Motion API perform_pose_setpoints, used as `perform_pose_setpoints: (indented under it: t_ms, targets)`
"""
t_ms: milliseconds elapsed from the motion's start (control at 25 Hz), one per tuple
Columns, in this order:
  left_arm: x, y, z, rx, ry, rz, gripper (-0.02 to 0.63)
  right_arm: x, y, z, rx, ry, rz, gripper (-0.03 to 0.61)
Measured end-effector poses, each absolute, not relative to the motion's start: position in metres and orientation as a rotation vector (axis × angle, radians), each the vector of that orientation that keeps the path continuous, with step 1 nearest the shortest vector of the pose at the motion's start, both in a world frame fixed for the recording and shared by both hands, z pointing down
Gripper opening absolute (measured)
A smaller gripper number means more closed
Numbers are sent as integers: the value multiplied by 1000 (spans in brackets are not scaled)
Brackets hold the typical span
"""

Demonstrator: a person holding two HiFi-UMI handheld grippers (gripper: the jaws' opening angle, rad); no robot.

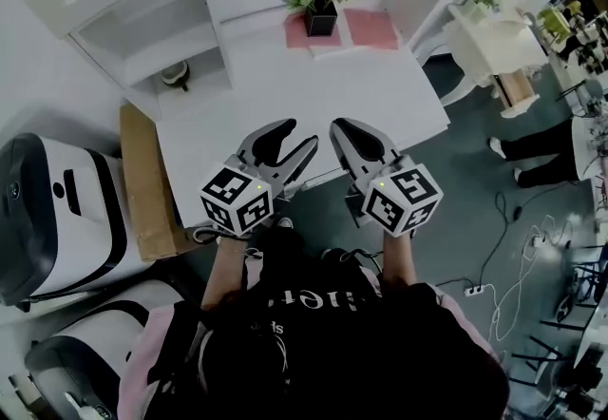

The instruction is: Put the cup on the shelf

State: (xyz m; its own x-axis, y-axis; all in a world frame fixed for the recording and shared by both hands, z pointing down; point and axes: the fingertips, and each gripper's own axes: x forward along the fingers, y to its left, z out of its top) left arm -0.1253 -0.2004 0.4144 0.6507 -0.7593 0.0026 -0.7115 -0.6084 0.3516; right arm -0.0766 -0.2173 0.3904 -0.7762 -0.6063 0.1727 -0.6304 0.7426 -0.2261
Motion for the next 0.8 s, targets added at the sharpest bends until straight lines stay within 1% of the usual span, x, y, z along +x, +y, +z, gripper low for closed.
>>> perform_pose_setpoints:
  t_ms: [120,360,640,800]
  targets:
    - [-109,-194,409,2559,-1188,-217,211,-60,-208,385,1000,-2866,405,59]
    - [-65,-169,401,2554,-1239,-224,161,-15,-178,378,954,-2903,391,59]
    - [-10,-121,403,2508,-1326,-220,87,39,-131,384,858,-2937,405,58]
    - [16,-88,410,2471,-1375,-210,64,63,-99,391,783,-2954,415,59]
